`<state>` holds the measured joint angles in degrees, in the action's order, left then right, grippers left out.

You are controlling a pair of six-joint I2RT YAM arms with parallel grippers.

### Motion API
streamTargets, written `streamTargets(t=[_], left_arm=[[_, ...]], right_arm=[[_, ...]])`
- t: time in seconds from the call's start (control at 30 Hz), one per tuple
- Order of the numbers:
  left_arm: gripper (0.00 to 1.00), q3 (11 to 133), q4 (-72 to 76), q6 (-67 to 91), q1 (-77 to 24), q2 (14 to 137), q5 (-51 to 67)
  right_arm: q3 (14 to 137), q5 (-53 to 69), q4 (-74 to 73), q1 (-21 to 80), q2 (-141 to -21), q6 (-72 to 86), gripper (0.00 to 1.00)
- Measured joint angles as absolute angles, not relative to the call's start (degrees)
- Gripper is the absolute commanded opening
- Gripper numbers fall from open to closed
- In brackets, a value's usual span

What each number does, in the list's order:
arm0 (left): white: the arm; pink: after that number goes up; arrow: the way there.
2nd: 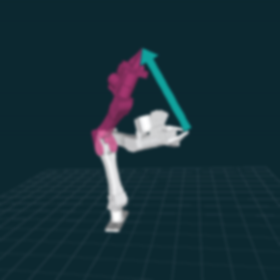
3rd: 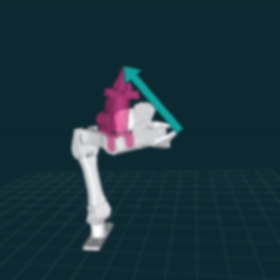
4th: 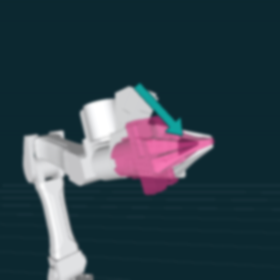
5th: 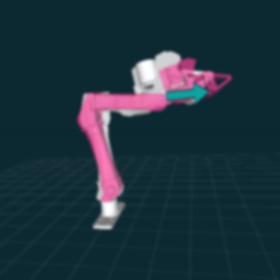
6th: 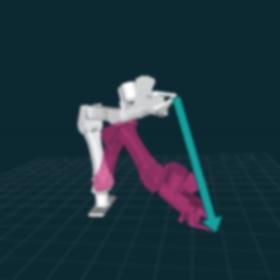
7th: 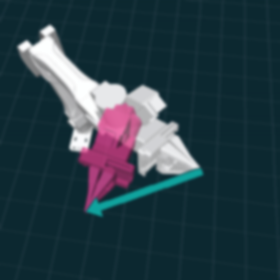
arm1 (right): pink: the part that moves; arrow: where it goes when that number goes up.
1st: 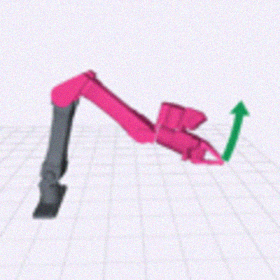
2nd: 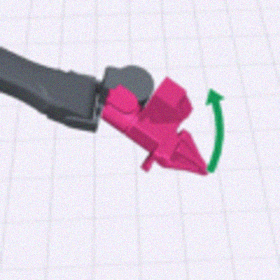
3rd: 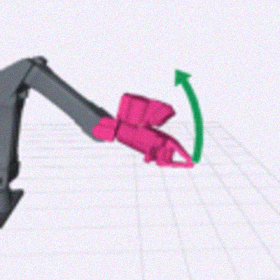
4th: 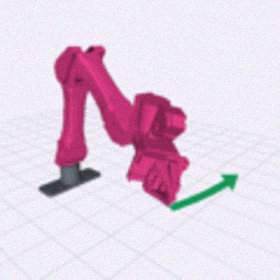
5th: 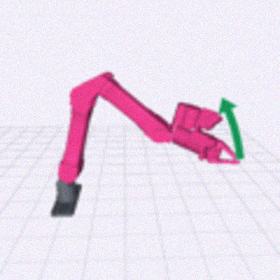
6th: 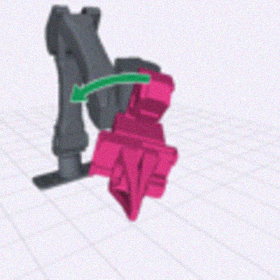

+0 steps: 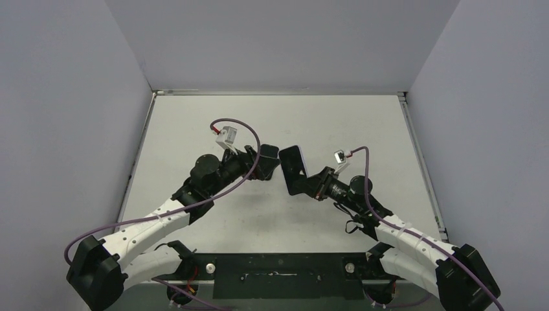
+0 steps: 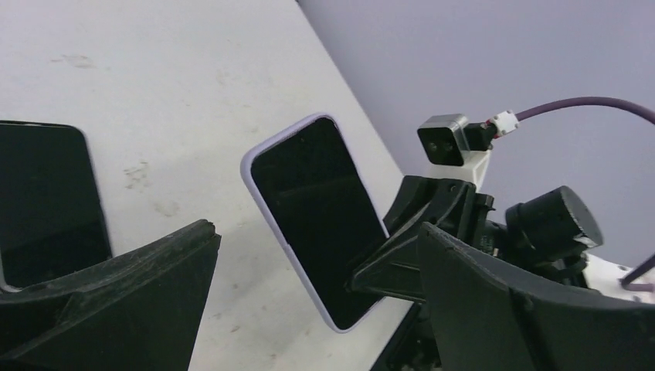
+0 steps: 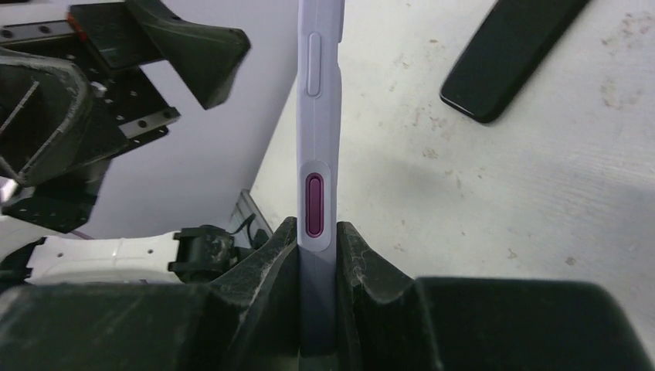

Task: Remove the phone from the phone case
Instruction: Adjust the phone.

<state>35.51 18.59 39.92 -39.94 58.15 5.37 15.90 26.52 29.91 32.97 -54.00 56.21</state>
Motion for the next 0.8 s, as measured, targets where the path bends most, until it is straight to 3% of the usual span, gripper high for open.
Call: streamTargets(t=[0.47, 0.7, 0.8], left_arm=[[0.84, 34.7, 38.04, 59.16, -38.04, 68.4, 14.52], [0.46, 32.4, 51.92, 68.16, -37.54, 75.83, 19.44], [0.21, 32.14, 56.88, 71.5, -37.21, 78.39, 21.17]], right_arm=[[16.19, 31.62, 43.77, 32.97, -55.05, 61.08, 0.0], [17.43, 33.85, 47.48, 32.95, -57.43, 62.7, 0.0], [17.82, 34.44, 48.62, 32.95, -58.33, 63.18, 0.0]])
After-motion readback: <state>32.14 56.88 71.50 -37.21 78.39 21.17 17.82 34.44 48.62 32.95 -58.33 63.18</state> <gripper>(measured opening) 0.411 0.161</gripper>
